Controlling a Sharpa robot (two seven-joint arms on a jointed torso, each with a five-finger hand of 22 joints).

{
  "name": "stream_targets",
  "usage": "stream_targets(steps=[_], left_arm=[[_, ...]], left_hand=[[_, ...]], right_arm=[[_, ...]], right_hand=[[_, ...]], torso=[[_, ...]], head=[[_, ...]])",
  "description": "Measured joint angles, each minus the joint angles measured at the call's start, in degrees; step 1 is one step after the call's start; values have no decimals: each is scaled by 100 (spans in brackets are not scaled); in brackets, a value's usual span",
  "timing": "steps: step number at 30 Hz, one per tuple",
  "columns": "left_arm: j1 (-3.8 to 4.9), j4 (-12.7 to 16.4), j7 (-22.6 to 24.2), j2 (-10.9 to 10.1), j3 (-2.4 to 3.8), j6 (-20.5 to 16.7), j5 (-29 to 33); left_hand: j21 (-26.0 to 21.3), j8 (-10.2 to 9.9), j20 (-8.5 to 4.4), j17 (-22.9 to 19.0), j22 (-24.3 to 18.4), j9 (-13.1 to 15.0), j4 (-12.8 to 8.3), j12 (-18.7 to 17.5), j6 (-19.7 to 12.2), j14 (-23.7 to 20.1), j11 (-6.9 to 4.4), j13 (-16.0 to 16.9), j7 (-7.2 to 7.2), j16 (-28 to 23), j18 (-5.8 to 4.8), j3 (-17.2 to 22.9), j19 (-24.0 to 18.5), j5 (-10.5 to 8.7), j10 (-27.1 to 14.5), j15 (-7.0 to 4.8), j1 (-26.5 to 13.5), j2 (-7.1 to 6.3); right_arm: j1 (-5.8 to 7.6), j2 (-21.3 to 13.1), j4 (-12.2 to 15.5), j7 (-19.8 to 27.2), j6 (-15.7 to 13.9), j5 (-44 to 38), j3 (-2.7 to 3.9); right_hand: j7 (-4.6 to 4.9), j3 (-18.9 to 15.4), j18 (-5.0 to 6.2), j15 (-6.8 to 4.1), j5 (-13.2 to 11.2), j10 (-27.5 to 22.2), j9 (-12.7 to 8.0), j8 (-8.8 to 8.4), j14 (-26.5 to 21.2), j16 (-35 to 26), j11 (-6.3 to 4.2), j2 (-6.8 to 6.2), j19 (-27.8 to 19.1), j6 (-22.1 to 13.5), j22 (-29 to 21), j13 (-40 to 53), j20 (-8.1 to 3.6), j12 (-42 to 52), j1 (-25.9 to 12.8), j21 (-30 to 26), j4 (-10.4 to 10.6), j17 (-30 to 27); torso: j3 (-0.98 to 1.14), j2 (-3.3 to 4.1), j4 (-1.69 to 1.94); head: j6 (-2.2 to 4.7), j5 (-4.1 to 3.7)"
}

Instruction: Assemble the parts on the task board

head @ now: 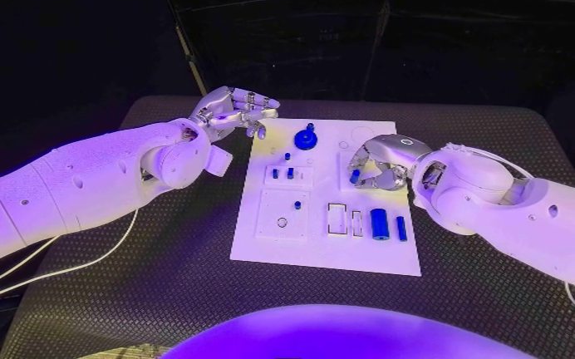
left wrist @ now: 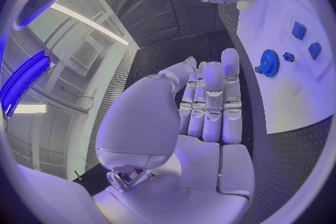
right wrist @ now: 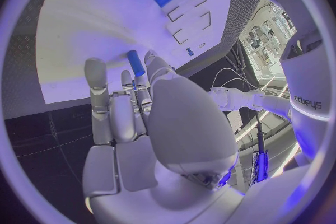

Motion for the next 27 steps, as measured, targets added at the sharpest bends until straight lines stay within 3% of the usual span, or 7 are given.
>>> stream_targets(steps=[6,16,21,27], left_arm=[[0,-6,0,5,0,2,0],[0,-10,0,10,0,7,0],[0,-13,-1,12,0,10,0],[0,-19,-3,14,0,15,0]], left_hand=[[0,0,0,0,-1,0,0,0,0,0,0,0,0,0,0,0,0,0,0,0,0,0],[0,0,0,0,0,1,0,0,0,0,0,-1,0,0,0,0,0,0,0,0,0,0],[0,0,0,1,0,1,0,-1,0,0,0,1,0,0,0,0,0,0,0,0,0,0],[0,0,0,1,0,1,0,-1,0,0,0,4,0,0,-1,0,0,0,0,0,0,0]], right_arm=[[0,55,-30,-14,83,-46,0],[4,112,-108,-21,156,-86,5],[8,150,-146,-43,142,-136,8],[-3,152,-126,-69,37,-232,-3]], right_hand=[[-20,303,-1,-52,-93,520,4,56,10,43,-74,72,135,388,239,-53,-63,-93,31,153,48,110],[-52,658,-1,-107,-115,930,-16,53,-4,134,-150,109,236,638,436,-54,-123,-369,57,297,37,215],[-49,999,-1,-133,-337,1111,-42,24,9,162,-155,145,257,744,523,-56,-144,-536,187,358,-104,253],[-35,1378,-1,-133,-369,1265,-50,27,9,186,-126,137,297,803,633,-44,-143,-635,238,450,-321,309]], torso=[[3,-1,0],[4,-5,-4],[5,-4,-4],[7,-5,-5]], head=[[-16,9],[-28,5],[-36,3],[-48,11]])
